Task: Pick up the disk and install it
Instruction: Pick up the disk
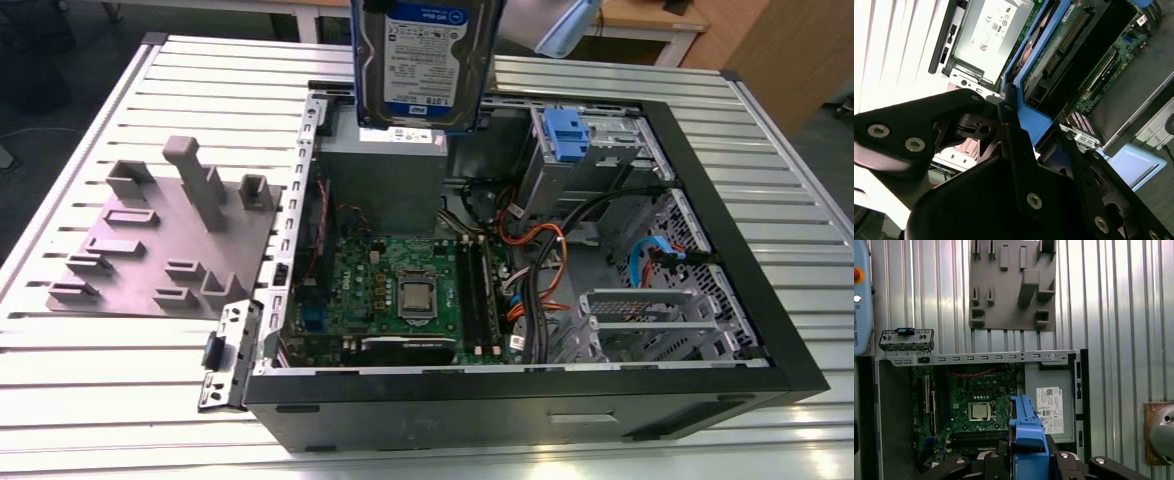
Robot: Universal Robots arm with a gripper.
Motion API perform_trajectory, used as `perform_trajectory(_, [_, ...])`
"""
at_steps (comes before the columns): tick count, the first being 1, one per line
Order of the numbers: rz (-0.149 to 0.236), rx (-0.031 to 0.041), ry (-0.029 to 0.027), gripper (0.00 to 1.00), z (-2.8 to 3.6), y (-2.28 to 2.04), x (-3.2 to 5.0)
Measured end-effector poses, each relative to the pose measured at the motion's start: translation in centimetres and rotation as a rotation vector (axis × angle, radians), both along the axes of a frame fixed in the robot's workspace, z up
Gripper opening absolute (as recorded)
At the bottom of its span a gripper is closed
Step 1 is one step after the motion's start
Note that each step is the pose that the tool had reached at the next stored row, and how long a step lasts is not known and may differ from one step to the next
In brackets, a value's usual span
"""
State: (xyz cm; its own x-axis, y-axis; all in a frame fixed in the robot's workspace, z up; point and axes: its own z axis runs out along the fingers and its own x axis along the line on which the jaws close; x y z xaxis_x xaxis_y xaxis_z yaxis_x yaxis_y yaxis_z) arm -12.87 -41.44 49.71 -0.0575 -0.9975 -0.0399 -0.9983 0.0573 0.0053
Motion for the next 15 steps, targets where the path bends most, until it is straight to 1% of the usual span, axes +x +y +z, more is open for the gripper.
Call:
perform_trajectory(7, [0.000,0.0000,0.0000,0.36,0.00,0.00,0.59])
perform_trajectory(15, [0.000,-0.0001,0.0000,0.36,0.00,0.00,0.96])
